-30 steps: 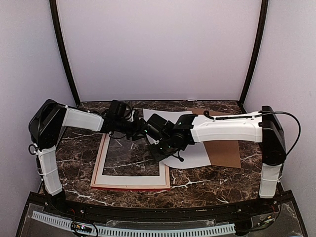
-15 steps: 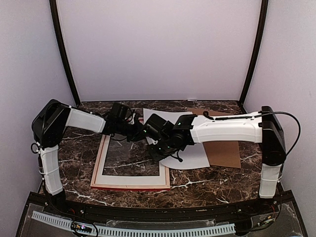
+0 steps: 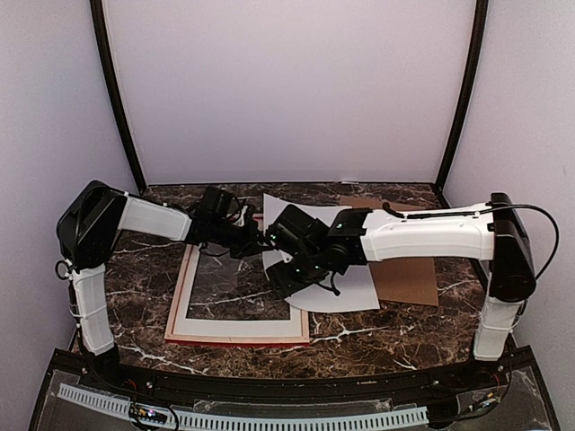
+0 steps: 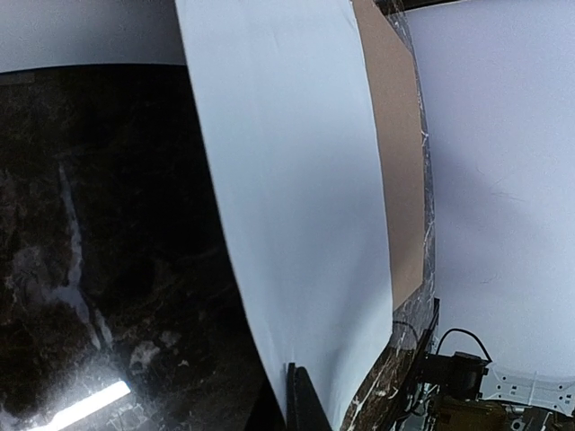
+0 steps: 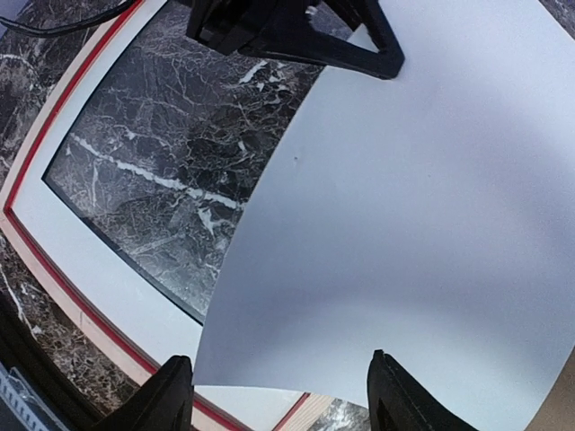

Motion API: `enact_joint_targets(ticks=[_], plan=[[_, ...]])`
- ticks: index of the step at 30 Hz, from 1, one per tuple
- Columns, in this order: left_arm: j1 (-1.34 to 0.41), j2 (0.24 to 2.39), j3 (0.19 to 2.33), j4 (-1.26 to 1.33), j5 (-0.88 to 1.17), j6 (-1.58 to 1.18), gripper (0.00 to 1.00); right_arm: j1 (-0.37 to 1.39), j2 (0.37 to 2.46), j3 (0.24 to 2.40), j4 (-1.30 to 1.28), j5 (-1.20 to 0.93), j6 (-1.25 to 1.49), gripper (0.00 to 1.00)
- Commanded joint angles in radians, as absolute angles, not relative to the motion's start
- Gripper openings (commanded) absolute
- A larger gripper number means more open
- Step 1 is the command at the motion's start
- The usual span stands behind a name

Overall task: Put the photo into the frame
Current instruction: Pass from the right arm to the left, then place the photo on the mat board.

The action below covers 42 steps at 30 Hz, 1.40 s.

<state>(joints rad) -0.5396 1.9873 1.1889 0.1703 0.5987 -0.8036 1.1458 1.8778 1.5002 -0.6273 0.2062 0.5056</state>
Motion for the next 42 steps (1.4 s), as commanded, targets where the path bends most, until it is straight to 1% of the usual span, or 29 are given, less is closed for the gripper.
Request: enact_joint_targets(ticks=[1,5,11,15,20,30,42], plan=[[-0.512,1.861,1.189,0.056,0.657,-0.704,0.0,1.134,1.74,1.439,-0.559,0.139,0.481,0.7],[-0.47,1.776,1.173,-0.094,0.703,-0.581,0.0,1.077,1.638,1.346,-0.519,0.072,0.472,0.71],[-0.373,1.638,1.137,-0.323,0.648,-0.441,0.0,0.943,1.516,1.204,-0.496,0.063,0.458,0.71],[-0.321,1.592,1.128,-0.457,0.61,-0.354,0.0,0.856,1.482,1.137,-0.481,0.072,0.448,0.72],[-0.284,1.57,1.134,-0.592,0.551,-0.293,0.0,0.8,1.483,1.084,-0.454,0.071,0.438,0.72],[-0.257,1.573,1.133,-0.655,0.456,-0.263,0.0,0.775,1.54,1.035,-0.412,0.07,0.429,0.71],[-0.255,1.542,1.022,-0.515,0.46,-0.389,0.0,0.762,1.556,1.015,-0.398,0.074,0.435,0.71]])
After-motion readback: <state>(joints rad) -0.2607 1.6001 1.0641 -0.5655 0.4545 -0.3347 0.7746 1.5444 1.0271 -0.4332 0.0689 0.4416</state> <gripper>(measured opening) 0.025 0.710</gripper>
